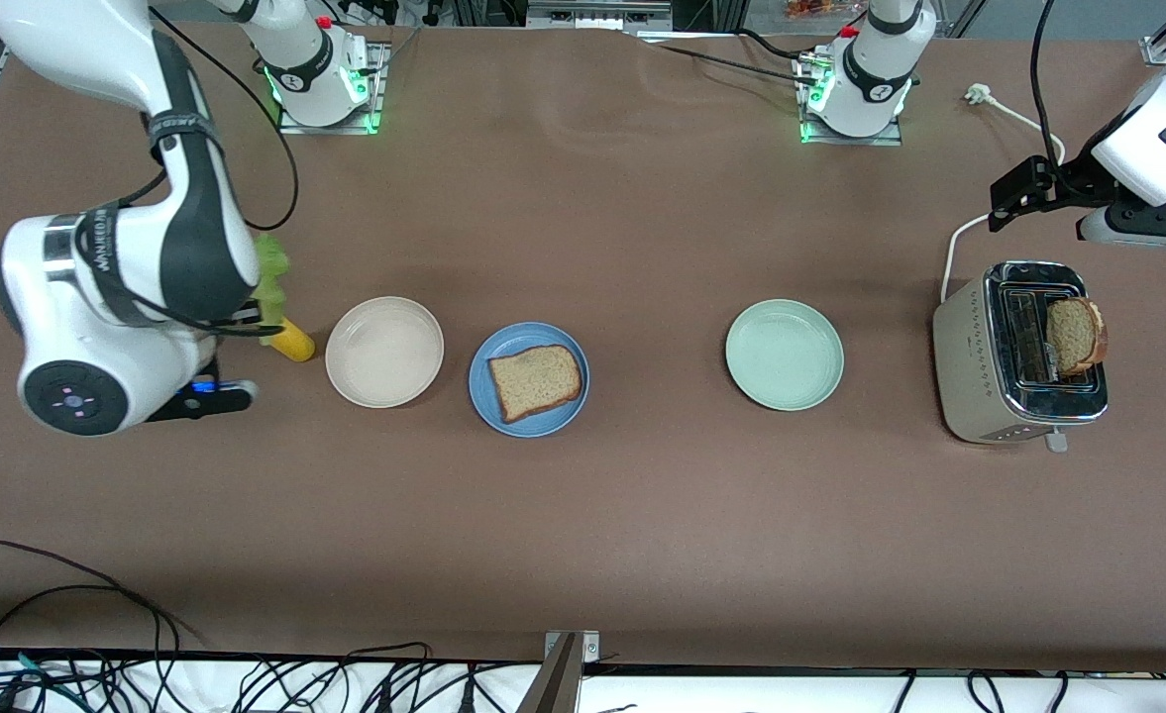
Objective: Make sandwich in blue plate with both arms
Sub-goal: 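Carry the lettuce over the bread on the blue plate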
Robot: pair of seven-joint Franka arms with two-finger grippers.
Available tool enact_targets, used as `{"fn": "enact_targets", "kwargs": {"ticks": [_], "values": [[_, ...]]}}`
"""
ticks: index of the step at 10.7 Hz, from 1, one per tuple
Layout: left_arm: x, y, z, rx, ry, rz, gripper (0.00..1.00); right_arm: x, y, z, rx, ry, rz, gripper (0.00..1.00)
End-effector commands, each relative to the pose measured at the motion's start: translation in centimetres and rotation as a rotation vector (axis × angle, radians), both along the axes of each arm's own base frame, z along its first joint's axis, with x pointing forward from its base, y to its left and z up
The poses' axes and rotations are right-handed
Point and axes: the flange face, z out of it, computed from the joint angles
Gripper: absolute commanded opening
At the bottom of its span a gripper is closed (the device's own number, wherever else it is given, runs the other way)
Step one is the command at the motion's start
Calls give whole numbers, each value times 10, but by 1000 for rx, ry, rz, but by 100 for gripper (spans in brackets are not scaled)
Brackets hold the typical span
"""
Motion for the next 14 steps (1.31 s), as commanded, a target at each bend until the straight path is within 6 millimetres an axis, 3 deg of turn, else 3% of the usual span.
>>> {"fn": "enact_targets", "kwargs": {"ticks": [1, 5, 9, 11, 14], "values": [[-2, -2, 2, 22, -14, -21, 100, -7, 46, 3, 50, -7, -173, 0], [-2, -3, 5, 24, -20, -21, 100, -7, 137, -33, 84, -64, -386, 0], [-2, -4, 5, 24, -20, -22, 100, -4, 219, -94, 124, -164, -508, 0], [-2, -4, 5, 26, -20, -21, 100, 3, 239, -127, 156, -228, -529, 0], [-2, -5, 5, 27, -22, -24, 100, -6, 272, -171, 198, -231, -541, 0]]}}
